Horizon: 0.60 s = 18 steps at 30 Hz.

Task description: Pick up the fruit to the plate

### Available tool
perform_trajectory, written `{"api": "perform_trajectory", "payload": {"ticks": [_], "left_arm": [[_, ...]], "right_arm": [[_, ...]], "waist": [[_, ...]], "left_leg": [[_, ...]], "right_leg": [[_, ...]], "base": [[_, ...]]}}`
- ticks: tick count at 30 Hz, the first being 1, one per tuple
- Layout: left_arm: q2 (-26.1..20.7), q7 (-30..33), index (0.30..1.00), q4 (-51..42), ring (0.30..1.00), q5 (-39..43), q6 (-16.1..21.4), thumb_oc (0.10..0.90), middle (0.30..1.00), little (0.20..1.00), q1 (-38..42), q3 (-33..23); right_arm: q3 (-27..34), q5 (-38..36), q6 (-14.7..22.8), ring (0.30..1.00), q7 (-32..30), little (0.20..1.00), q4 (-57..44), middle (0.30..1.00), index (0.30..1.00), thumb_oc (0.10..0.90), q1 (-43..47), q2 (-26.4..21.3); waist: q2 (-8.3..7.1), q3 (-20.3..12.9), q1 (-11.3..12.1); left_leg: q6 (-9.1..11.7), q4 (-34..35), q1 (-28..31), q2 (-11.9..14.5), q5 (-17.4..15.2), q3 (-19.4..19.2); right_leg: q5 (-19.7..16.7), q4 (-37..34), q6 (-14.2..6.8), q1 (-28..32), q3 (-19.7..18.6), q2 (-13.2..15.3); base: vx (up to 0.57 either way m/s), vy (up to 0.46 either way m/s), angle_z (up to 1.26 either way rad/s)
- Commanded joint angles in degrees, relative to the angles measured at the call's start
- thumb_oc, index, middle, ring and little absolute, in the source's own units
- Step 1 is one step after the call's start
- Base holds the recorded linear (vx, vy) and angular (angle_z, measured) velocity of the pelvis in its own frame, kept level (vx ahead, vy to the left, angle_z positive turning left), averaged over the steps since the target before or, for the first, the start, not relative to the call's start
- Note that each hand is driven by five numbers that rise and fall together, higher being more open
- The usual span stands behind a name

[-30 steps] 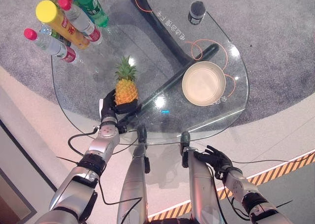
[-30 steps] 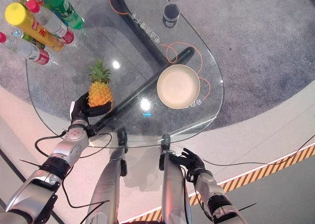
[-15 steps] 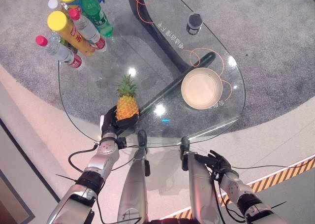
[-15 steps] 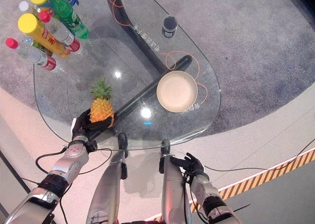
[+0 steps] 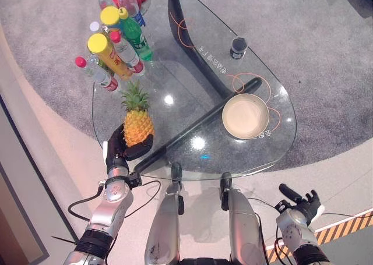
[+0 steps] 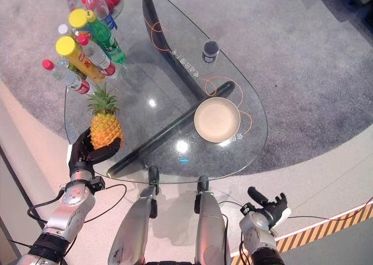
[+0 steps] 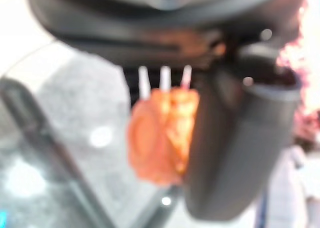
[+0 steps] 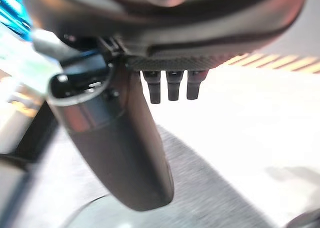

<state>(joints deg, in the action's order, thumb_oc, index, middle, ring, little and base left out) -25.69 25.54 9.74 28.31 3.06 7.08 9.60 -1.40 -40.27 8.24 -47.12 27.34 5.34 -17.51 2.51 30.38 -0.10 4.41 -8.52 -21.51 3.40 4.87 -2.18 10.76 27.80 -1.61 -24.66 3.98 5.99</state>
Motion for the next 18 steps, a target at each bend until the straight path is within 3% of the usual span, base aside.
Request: {"api": "perform_trajectory", "payload": {"ticks": [1,4,11,15,18], "left_arm": [[-3.2,-1.1,0.3,-8.7,0.3,-4.0,5.4,0.1,0.3,0.2,0.7,-6.4],[-2.8,-2.2,0.3,-9.7,0.3,-4.5,5.0,0.1,0.3,0.2,-0.7,-6.5],[-1.4,-6.3,0.3,-11.5,0.3,-5.3,6.2,0.1,0.3,0.2,-4.8,-6.5],[-1.4,-10.4,0.3,-14.4,0.3,-7.0,7.0,0.1,0.3,0.2,-6.6,-6.4],[-2.4,-12.4,0.3,-16.1,0.3,-7.6,7.2,0.1,0.3,0.2,-6.1,-5.6]], "right_arm": [[1.7,6.0,4.8,0.9,0.3,0.9,-8.7,0.9,0.9,0.8,-2.3,-0.6],[0.4,8.6,6.2,0.9,5.1,0.9,-14.9,0.9,0.9,0.8,-3.1,-0.5],[-2.0,11.3,13.3,0.9,24.4,0.9,-28.2,0.9,0.9,0.8,-5.4,0.0],[-3.2,6.9,13.3,0.9,37.2,0.9,-33.3,0.9,0.9,0.8,-6.1,-1.3],[-4.8,5.0,12.0,0.9,41.4,0.9,-35.2,0.9,0.9,0.8,-4.7,-2.6]], "waist": [[-2.91,-0.6,-0.4],[-2.96,-0.6,-0.5],[-3.25,-0.6,-0.9],[-3.53,-0.6,-0.7],[-3.51,-0.6,-0.4]], "left_leg": [[-3.3,-10.1,2.0,-5.1,-5.8,1.0],[-3.4,-10.1,2.8,-5.1,-5.8,1.1],[-3.3,-9.9,4.4,-4.9,-6.0,0.8],[-3.3,-9.7,5.2,-5.0,-6.4,0.4],[-3.2,-10.4,5.0,-4.9,-6.4,0.4]], "right_leg": [[-11.5,-15.2,0.6,9.3,3.8,-0.9],[-11.4,-15.3,0.7,10.2,3.7,-0.9],[-10.8,-15.4,0.6,11.6,3.4,-0.8],[-10.5,-15.9,0.4,12.6,3.4,-0.7],[-10.4,-15.7,0.5,12.7,3.6,-0.6]], "base": [[0.0,0.0,0.0],[0.0,0.0,0.0],[0.0,0.0,0.0],[0.0,0.0,0.0],[0.0,0.0,0.0]]}}
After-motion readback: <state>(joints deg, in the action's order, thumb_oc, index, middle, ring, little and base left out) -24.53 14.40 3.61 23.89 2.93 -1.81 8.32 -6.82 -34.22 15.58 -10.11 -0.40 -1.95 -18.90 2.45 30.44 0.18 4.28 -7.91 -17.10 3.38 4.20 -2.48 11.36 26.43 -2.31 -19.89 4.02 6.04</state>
